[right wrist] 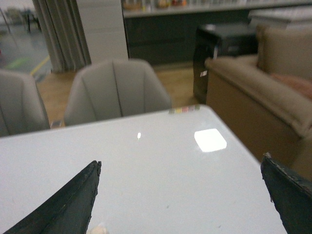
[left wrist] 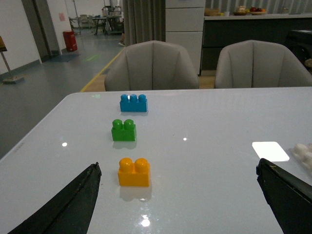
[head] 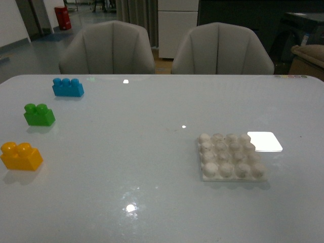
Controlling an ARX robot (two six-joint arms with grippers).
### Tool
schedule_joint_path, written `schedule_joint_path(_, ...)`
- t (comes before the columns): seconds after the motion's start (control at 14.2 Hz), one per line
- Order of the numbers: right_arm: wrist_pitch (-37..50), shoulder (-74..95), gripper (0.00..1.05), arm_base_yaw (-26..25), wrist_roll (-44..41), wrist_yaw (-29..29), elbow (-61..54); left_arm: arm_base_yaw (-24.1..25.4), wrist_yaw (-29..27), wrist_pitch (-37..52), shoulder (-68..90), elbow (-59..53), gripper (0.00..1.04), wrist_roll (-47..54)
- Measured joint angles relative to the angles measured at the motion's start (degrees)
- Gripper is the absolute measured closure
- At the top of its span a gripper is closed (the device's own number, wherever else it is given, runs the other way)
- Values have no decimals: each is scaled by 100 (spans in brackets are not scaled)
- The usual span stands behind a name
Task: Insert yellow block into base center
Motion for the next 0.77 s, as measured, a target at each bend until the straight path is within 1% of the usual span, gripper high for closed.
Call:
schedule_joint_path(0.14, -341, 1058, 6, 114, 151, -68, 649, 0, 0, 2, 0, 0, 7, 0)
schedule_joint_path(0.28, -1150, 2848, 6, 407, 345, -251, 1934, 0, 0, 0, 0, 0, 7, 0)
schedule_joint_path(0.35, -1484, 3484, 6, 535, 389, -297, 2406, 0, 0, 0, 0, 0, 7, 0)
schedule_joint_path(0.49, -2227, 4990, 6, 925, 444, -446, 3228, 0, 0, 0, 0, 0, 7, 0)
schedule_joint_path(0.56, -2511, 5967, 6, 1244, 468, -507, 3545, 0, 0, 0, 0, 0, 7, 0)
schedule_joint_path(0.77, -2396, 6275, 6, 1335, 492, -509, 3587, 0, 0, 0, 0, 0, 7, 0)
